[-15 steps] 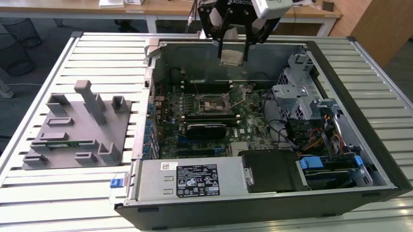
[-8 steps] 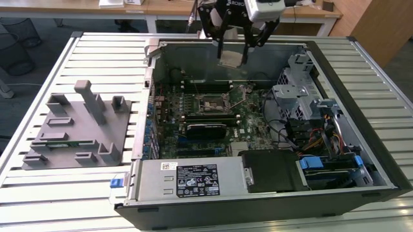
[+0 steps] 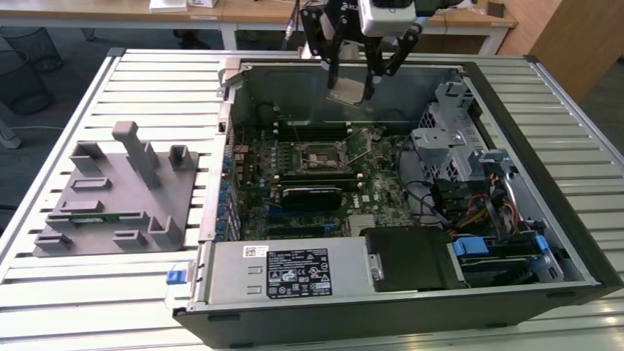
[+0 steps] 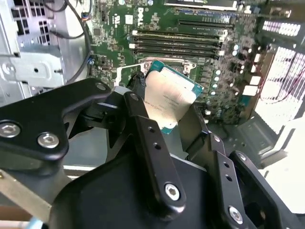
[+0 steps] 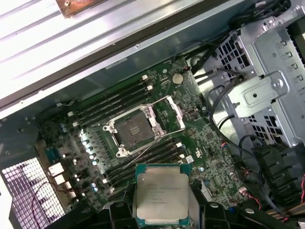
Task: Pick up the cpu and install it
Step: 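Place the cpu into insertion slot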
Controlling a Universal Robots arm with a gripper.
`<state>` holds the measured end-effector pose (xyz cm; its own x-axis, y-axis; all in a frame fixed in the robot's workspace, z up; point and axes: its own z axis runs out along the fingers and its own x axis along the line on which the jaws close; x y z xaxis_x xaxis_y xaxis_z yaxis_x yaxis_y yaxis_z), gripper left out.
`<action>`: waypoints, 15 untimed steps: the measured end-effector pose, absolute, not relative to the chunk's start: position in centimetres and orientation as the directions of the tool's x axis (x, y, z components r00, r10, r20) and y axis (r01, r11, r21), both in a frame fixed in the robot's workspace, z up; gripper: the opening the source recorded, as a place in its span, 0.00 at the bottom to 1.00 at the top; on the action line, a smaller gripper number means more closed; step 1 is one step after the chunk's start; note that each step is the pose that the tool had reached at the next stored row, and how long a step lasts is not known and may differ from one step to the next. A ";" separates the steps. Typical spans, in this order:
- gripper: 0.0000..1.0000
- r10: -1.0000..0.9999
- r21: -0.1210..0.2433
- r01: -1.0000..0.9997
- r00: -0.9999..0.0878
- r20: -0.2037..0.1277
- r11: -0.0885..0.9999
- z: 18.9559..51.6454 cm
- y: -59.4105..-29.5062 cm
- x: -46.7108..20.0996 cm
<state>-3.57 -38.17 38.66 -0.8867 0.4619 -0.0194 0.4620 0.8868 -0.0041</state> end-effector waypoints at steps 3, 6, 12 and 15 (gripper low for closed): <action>0.53 0.497 -0.004 0.497 -0.868 -0.020 0.868 38.6 -38.1 -3.6; 0.53 0.538 -0.003 0.538 -0.843 -0.021 0.843 38.5 -38.1 -3.6; 0.53 0.605 -0.001 0.606 -0.796 -0.024 0.796 38.3 -38.1 -3.6; 0.53 0.641 0.000 0.641 -0.767 -0.026 0.768 38.3 -38.1 -3.6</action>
